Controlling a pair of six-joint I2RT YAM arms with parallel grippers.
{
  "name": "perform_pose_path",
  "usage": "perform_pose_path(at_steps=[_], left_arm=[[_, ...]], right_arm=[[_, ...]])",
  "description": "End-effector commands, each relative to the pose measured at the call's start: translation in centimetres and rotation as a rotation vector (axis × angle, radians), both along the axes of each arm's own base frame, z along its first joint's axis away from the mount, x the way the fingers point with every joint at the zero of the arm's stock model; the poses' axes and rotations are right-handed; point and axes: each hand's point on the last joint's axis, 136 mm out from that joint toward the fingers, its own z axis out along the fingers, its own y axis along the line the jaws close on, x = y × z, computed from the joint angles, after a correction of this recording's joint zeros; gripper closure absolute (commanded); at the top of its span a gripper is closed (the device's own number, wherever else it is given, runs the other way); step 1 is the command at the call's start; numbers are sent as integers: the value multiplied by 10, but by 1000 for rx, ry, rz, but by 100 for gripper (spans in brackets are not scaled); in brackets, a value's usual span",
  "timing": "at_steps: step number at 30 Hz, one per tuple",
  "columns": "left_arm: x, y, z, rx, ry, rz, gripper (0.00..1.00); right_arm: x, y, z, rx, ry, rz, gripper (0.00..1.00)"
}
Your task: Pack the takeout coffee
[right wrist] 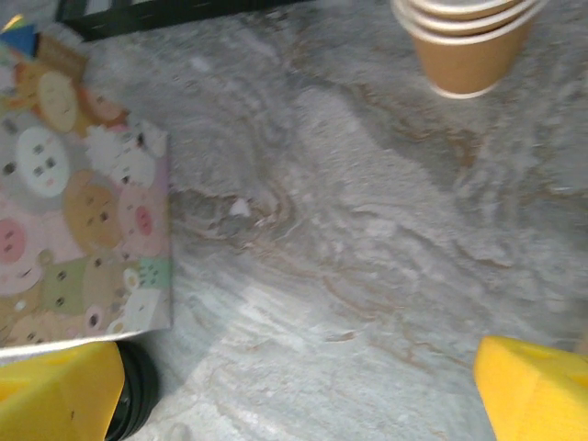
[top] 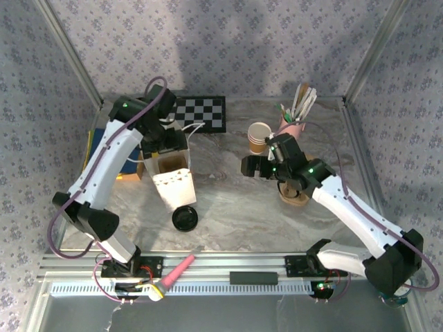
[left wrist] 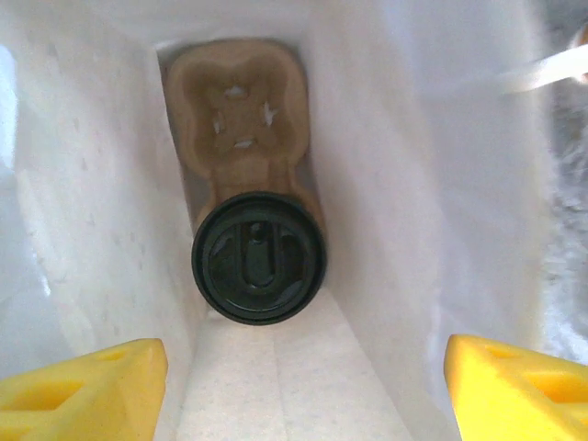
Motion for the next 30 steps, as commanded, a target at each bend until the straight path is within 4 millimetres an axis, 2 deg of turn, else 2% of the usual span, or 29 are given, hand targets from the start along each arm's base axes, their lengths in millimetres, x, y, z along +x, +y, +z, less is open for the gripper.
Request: perform_pose_path(at_steps=[1, 4, 7, 9, 15, 18, 20, 22, 27, 30], left_arm=[[-9, 9, 40, -33, -97, 0, 21], [-8, 10, 62, -58, -169, -13, 20], [-8, 12, 84, -87, -253, -20, 14], [-7, 12, 98, -116, -313, -28, 1], [-7, -2, 132, -231, -452, -97, 0], [-7, -11, 140, -272, -484, -141, 0], [-8, -12, 141, -277, -495, -153, 0], [-8, -10, 140, -265, -497, -158, 0], [-8, -6, 135, -244, -493, -154, 0], [-7, -5, 134, -238, -492, -150, 0]], right_arm=[[13, -34, 4, -76, 24, -123, 0], [31, -60, 7, -87, 34, -206, 2], [53, -86, 19, -106, 13, -283, 11], [67, -105, 22, -120, 19, -336, 15], [115, -156, 23, -148, 37, -461, 41], [140, -174, 16, -156, 73, -494, 47], [152, -183, 8, -168, 108, -509, 55], [163, -191, 1, -187, 132, -524, 58], [185, -200, -9, -204, 136, -520, 61], [195, -204, -9, -229, 131, -518, 69]])
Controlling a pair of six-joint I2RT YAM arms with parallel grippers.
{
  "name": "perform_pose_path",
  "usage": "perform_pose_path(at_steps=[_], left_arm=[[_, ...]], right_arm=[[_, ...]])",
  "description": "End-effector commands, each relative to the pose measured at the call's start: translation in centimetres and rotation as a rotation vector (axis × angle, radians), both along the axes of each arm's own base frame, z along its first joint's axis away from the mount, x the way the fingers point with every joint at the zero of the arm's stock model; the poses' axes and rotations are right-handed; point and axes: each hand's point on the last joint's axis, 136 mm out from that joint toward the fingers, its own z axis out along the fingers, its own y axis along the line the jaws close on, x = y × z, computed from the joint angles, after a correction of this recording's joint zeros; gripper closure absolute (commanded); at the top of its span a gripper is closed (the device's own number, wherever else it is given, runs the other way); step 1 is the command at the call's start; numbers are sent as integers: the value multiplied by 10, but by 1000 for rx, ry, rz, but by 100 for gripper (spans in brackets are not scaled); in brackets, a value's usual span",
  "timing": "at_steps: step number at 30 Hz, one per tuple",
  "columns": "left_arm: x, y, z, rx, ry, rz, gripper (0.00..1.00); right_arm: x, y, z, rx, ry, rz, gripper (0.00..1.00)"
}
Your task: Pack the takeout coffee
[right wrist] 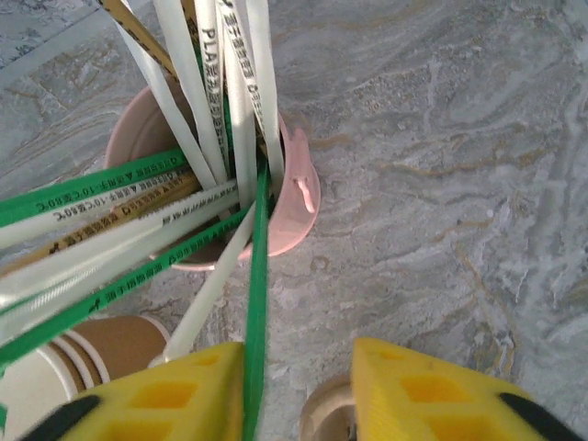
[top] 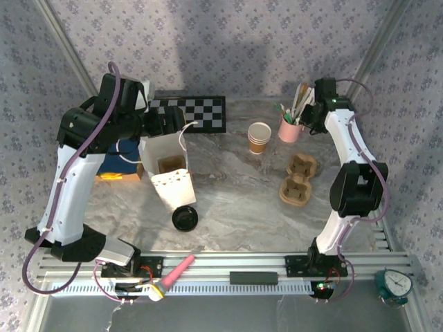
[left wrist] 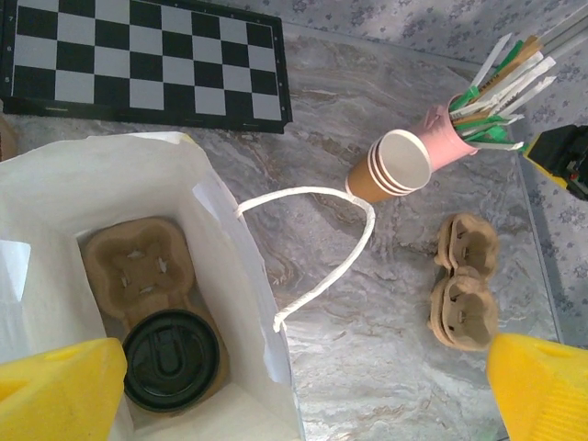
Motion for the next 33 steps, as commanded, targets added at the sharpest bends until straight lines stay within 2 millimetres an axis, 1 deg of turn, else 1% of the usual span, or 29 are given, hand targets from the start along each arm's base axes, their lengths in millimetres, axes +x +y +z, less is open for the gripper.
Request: perform_pose_path(at_steps=[1, 6, 9, 10, 11, 15, 18, 21, 23, 26, 28, 29, 30, 31, 32, 33], left_arm=[[-2, 4, 11, -6, -50, -9, 0], [-2, 6, 8, 1, -42, -3, 0], [-3, 8, 8, 5, -43, -1, 0], [-4, 9, 8, 5, -44, 0, 0], [-4, 9, 9, 4, -45, 1, 0], [-4, 12, 11, 4, -57, 7, 0], [-3, 15, 10, 5, -64, 17, 0], [-3, 18, 10, -2, -71, 29, 0], [-2, 19, 10, -8, -72, 34, 0], [0, 22, 9, -16, -74, 43, 0], [2, 25, 7, -15, -73, 57, 0], [2, 28, 6, -15, -71, 67, 0], [3, 31, 6, -15, -72, 83, 0], [3, 36, 6, -14, -74, 103, 0], [3, 41, 6, -15, -75, 121, 0], [4, 47, 6, -14, -79, 148, 0]], right_arm=[[8, -6, 10, -40, -6, 16, 72], [16, -7, 11, -61, -2, 23, 80], [16, -9, 12, -81, 4, 27, 92], [16, -9, 15, -85, 0, 27, 98], [14, -9, 18, -86, -5, 27, 100], [5, -3, 38, -102, -38, 34, 100], [-6, 5, 63, -100, -84, 45, 100], [-22, 13, 97, -97, -156, 56, 100], [-36, 19, 123, -99, -215, 68, 100], [-58, 25, 157, -89, -294, 78, 100], [-73, 33, 179, -62, -354, 103, 100], [-80, 38, 189, -46, -384, 121, 100], [-89, 45, 202, -20, -429, 152, 100], [-98, 56, 215, 7, -473, 192, 100], [-106, 62, 224, 23, -508, 213, 100], [-115, 73, 236, 50, -552, 254, 100]])
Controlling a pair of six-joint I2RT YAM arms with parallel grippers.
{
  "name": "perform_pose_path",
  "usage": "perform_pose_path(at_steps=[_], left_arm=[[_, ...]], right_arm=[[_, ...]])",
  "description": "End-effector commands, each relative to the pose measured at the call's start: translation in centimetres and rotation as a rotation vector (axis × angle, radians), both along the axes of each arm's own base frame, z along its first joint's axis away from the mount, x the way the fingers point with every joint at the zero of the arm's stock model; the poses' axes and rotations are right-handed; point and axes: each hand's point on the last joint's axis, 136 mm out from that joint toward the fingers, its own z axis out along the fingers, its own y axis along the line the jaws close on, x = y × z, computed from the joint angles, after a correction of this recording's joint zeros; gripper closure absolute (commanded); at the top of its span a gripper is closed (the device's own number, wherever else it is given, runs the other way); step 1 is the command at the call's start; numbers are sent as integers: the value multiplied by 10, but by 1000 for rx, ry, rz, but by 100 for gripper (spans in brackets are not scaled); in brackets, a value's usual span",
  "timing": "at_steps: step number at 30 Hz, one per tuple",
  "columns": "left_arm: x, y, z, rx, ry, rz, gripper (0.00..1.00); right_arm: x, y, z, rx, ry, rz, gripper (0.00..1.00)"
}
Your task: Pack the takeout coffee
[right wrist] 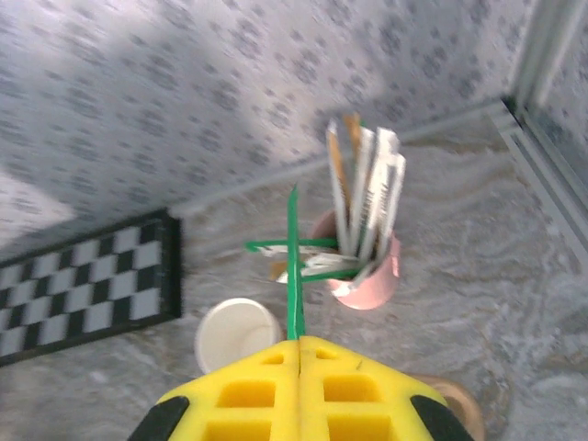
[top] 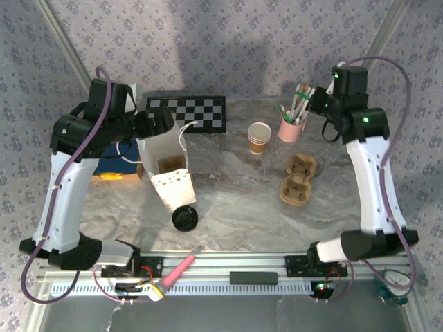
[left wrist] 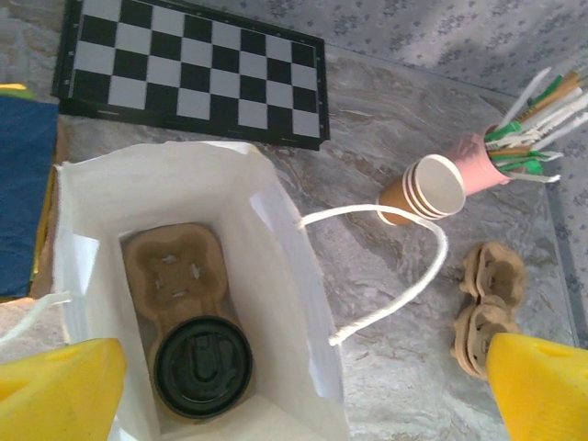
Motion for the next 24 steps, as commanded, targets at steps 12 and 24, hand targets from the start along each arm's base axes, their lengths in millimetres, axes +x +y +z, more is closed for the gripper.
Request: perform_pose_path(at_steps=[12, 24], left_arm=[[-31, 93, 3, 50, -63, 356, 0], [-65, 129, -35, 96, 42, 480, 0]], right_arm=[[-97, 197, 84, 157, -246, 686, 100], [-113, 329, 0, -181, -10, 891, 100]])
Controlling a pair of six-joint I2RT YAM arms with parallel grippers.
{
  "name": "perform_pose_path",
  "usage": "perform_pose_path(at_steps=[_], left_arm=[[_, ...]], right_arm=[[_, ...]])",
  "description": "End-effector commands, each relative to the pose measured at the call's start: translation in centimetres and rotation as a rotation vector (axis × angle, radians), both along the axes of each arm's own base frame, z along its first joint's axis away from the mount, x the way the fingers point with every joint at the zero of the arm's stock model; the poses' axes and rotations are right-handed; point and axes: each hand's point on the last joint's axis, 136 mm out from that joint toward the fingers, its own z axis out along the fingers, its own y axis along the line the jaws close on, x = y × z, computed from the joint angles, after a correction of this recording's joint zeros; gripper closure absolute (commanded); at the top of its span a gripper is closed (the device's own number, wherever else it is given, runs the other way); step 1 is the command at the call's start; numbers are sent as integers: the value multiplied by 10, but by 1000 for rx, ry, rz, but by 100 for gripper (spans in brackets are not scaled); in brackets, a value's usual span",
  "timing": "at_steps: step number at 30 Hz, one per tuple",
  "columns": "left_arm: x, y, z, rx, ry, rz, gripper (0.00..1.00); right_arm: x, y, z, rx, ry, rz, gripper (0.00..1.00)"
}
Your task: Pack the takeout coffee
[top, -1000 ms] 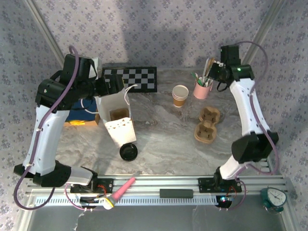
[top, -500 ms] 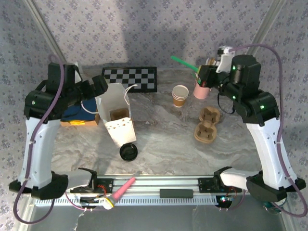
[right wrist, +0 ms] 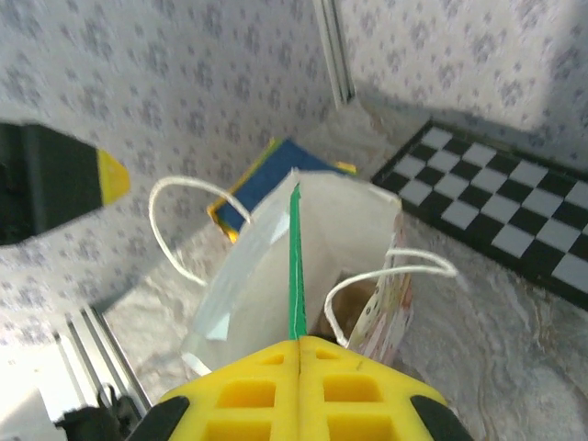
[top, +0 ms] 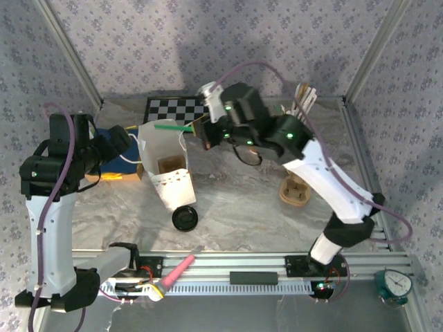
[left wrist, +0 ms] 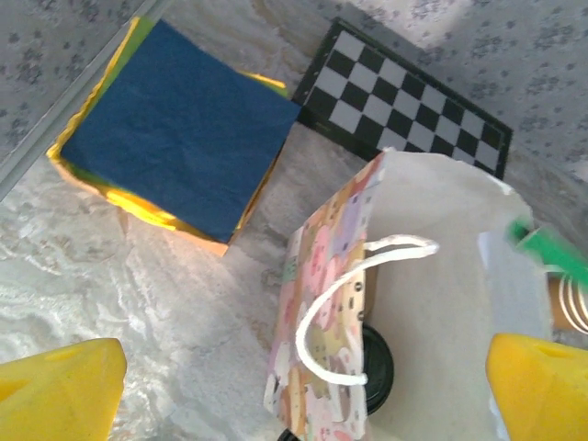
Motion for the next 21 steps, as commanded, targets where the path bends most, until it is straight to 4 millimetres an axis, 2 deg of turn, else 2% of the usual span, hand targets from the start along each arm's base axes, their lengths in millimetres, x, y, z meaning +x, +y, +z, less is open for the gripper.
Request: perform_pose_path(at_steps=[1, 5, 9, 10, 12, 13, 16, 18, 21], left_arm=[[-12, 12, -8, 30, 34, 40, 0], [-13, 17, -17, 31, 57, 64, 0], [-7, 18, -30, 12, 90, 63, 0], [-6, 19, -35, 6, 105, 68, 0], [-3, 21, -41, -6, 121, 75, 0], [-1, 23, -43, -5, 127, 83, 0], [8, 27, -52, -5, 142, 95, 0], [16, 30, -59, -13, 153, 108, 0], [31, 38, -76, -53, 173, 130, 0]], right_arm=[[2, 3, -32, -187, -3, -28, 100], [5, 28, -63, -315, -12, -13, 100], [10, 53, -87, -340, 18, 27, 100], [12, 58, -89, -339, 20, 36, 93], [14, 63, -88, -325, 20, 42, 50], [15, 63, -86, -321, 13, 42, 36], [15, 62, -73, -295, -11, 47, 18], [14, 58, -62, -266, -23, 49, 10], [16, 49, -45, -221, -30, 41, 8]])
